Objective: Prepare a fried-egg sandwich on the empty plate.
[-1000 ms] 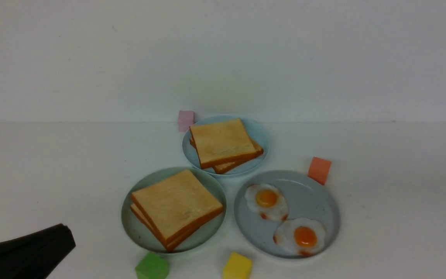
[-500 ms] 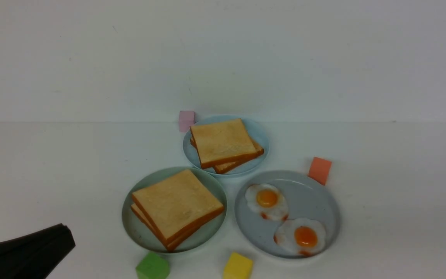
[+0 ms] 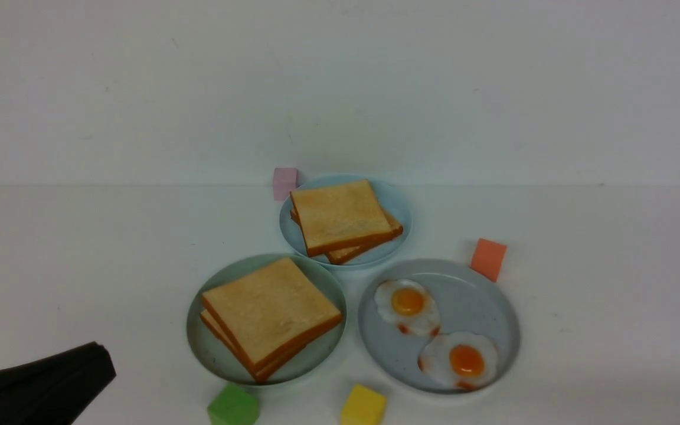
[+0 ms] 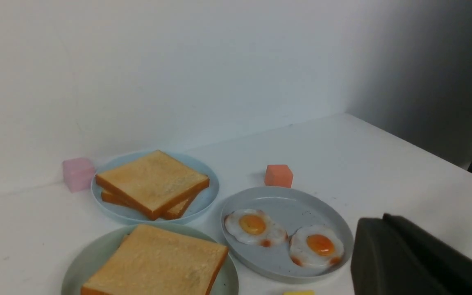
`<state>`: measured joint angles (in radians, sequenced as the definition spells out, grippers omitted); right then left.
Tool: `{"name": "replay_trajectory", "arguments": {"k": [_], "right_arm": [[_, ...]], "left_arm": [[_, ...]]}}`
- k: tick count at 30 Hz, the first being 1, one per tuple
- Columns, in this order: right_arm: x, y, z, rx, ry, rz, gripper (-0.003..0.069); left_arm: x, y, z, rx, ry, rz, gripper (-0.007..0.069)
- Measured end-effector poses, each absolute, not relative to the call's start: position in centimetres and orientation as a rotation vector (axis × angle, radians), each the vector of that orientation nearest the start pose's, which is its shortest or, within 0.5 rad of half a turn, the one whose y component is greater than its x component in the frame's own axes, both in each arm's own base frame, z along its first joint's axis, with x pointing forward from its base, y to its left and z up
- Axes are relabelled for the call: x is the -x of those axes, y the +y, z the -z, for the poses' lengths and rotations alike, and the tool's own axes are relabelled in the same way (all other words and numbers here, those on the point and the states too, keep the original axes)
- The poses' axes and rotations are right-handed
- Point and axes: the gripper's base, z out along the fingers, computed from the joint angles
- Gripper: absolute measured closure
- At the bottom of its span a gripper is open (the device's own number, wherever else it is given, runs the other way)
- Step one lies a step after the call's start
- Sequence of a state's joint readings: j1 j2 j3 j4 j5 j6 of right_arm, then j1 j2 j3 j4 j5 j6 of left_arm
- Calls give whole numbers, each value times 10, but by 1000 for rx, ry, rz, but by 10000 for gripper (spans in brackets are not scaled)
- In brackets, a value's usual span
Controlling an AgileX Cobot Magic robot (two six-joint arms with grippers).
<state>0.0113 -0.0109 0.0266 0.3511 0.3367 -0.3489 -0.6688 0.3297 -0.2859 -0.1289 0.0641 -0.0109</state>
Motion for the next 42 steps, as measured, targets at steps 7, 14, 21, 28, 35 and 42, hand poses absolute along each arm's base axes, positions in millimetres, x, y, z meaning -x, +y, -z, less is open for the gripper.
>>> {"name": "replay_trajectory", "arguments": {"k": [7, 14, 21, 28, 35, 42], "right_arm": [[-52, 4, -173, -19, 1871, -78, 669], [-52, 3, -173, -27, 1875, -68, 669], [-52, 3, -173, -30, 1875, -74, 667], [-52, 3, -173, -31, 1875, -75, 663], [-52, 3, -173, -31, 1875, -75, 659], [-52, 3, -173, -31, 1875, -75, 654]], "left_arm": [[-67, -54, -282, -432, 1571, 634, 615], [-67, -54, -282, -432, 1571, 634, 609], [-67, -54, -282, -432, 1571, 634, 605], [-67, -54, -282, -432, 1571, 634, 598], [-67, -54, -282, -432, 1571, 634, 596], [-69, -53, -283, -424, 1547, 603, 592]]}}
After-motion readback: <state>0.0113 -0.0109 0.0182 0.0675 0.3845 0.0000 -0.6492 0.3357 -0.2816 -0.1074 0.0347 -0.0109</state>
